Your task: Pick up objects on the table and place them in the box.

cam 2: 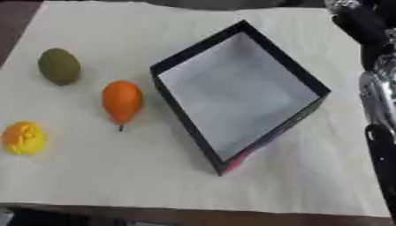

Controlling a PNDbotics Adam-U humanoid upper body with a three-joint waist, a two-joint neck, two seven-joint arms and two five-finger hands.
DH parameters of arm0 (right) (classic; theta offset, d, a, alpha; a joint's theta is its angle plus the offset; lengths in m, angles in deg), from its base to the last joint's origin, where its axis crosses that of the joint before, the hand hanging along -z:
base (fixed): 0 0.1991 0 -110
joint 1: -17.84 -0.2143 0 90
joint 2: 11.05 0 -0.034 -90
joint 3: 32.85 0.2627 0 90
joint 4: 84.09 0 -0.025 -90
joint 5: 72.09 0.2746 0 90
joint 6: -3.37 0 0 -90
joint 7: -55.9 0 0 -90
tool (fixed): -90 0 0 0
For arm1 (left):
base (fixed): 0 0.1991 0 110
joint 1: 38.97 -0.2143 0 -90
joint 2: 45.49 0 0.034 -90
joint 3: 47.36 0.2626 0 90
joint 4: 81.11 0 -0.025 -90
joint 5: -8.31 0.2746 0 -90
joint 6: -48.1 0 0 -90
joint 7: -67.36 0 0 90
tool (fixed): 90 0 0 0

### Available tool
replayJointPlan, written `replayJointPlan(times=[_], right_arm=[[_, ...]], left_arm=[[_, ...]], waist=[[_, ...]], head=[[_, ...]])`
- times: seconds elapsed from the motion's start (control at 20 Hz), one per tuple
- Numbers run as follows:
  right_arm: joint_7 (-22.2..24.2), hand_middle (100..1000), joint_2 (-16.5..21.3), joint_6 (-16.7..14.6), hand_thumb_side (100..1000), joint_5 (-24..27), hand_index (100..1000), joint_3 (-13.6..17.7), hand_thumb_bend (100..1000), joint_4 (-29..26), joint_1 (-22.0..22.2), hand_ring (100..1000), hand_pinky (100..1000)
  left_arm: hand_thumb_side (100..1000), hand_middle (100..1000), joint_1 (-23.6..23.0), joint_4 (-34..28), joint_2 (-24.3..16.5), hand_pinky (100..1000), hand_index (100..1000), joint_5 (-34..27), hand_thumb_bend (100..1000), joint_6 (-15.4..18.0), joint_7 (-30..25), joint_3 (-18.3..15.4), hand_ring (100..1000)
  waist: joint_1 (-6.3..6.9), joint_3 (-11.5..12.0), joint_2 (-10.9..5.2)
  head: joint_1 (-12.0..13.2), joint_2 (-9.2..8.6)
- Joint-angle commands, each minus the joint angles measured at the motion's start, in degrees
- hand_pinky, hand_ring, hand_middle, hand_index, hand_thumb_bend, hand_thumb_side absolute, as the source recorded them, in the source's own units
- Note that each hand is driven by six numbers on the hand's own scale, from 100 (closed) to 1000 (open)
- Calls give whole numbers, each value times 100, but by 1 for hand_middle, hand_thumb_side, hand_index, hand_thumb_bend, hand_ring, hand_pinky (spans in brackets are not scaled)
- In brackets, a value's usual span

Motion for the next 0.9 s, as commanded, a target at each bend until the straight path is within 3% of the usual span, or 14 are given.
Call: replayJointPlan(times=[0.05, 0.25, 0.4, 0.6, 0.75, 0.9], right_arm=[[-36, 730, 118, -14, 291, 46, 880, 3, 396, -79, -31, 754, 810], [-45, 731, 177, -4, 294, 31, 880, -5, 396, -75, -6, 754, 811], [-22, 731, 210, 14, 295, 17, 880, -21, 396, -64, 2, 754, 811], [8, 732, 237, 32, 298, -10, 881, -33, 395, -54, 17, 755, 811], [14, 732, 252, 40, 299, -24, 881, -33, 394, -49, 27, 755, 811], [22, 732, 261, 44, 299, -30, 880, -38, 392, -46, 33, 755, 811]], left_arm=[[642, 882, 76, -221, -531, 736, 884, 402, 472, -153, -360, 21, 784], [660, 885, -56, -630, -1531, 759, 894, 1244, 510, -734, -1471, 144, 815], [692, 880, -236, -815, -2498, 768, 904, 1789, 526, -1280, -2853, 353, 814], [715, 859, -494, -813, -3435, 798, 920, 2309, 571, -1844, -4702, 532, 812], [698, 836, -648, -829, -3797, 806, 924, 2829, 609, -2096, -5996, 598, 818], [656, 820, -742, -773, -3974, 808, 929, 3095, 656, -2172, -6637, 680, 812]], waist=[[-53, 6, -199], [0, 9, -193], [51, 11, -193], [100, 9, -184], [128, 8, -179], [156, 1, -187]], head=[[-6, -2], [-22, -2], [-29, -2], [-28, -2], [-33, -2], [-33, -2]])
